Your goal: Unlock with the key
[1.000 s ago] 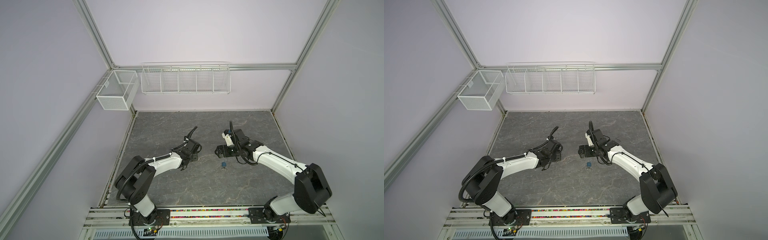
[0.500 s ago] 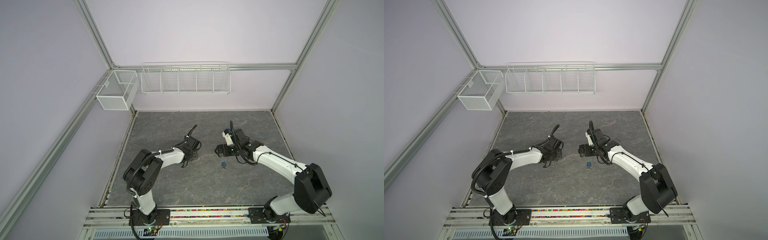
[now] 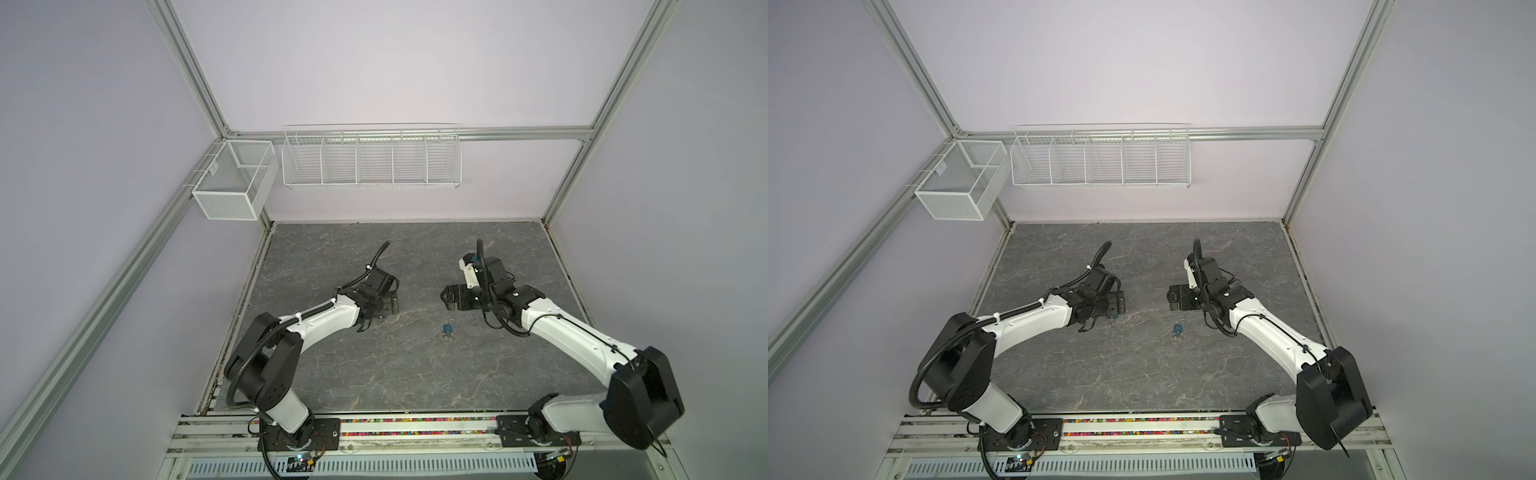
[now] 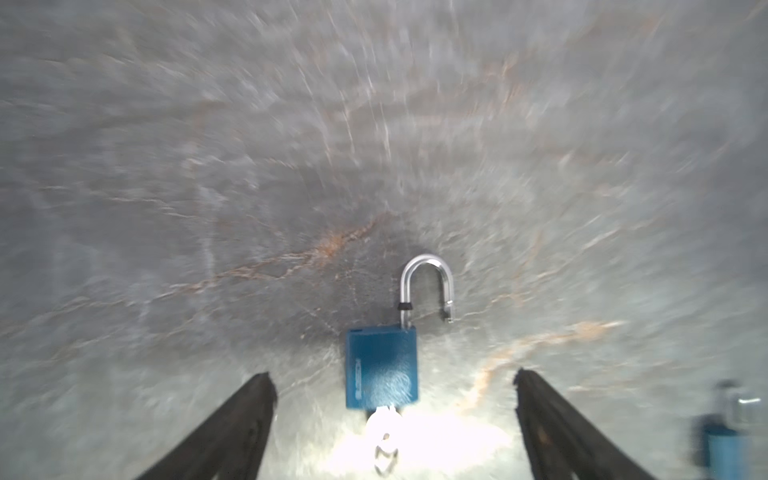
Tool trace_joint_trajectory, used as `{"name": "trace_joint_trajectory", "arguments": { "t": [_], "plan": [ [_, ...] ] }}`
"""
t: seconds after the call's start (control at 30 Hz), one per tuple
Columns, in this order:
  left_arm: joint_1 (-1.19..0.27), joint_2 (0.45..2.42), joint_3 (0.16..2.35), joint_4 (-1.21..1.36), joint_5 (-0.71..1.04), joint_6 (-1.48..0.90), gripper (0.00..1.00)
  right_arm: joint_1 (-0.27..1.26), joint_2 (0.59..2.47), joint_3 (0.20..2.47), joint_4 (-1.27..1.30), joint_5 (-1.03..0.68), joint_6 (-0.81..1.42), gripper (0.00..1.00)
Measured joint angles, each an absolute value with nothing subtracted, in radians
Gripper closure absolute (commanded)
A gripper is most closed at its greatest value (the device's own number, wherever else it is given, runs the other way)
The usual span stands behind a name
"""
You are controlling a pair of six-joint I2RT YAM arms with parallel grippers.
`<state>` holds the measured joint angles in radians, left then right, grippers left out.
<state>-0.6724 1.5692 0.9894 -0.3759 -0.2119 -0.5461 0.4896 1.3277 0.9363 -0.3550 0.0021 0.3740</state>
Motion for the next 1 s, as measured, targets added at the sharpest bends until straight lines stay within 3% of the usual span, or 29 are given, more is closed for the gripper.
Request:
{"name": "trace_joint_trajectory", "arguments": {
  "t": [0.07, 0.13, 0.3, 0.53, 0.77, 1.0],
  "plan": [
    [-0.646, 1.487, 0.991, -0.382, -0.231, -0.534, 0.01, 0.438, 1.277, 0.922, -0.357, 0.036, 0.374, 0.03],
    [-0.596, 1.404, 0.991, -0.384, -0.269, -0.514, 0.01, 0.357, 1.214, 0.907, -0.356, 0.084, 0.373, 0.11],
    [-0.404, 1.264, 0.978, -0.352, -0.457, -0.471, 0.01, 0.182, 1.095, 0.799, -0.287, 0.319, 0.366, 0.11],
    [-0.118, 1.318, 0.764, -0.118, -0.637, -0.399, 0.01, 0.007, 1.245, 0.562, 0.047, 0.558, 0.279, 0.11],
    [-0.105, 1.391, 0.429, 0.398, -0.618, -0.207, 0.01, -0.011, 1.442, 0.515, 0.355, 0.433, 0.162, 0.11],
    [-0.103, 1.539, 0.358, 0.811, -0.467, -0.092, 0.01, -0.006, 1.499, 0.364, 0.771, 0.192, 0.043, 0.11]
  ]
}}
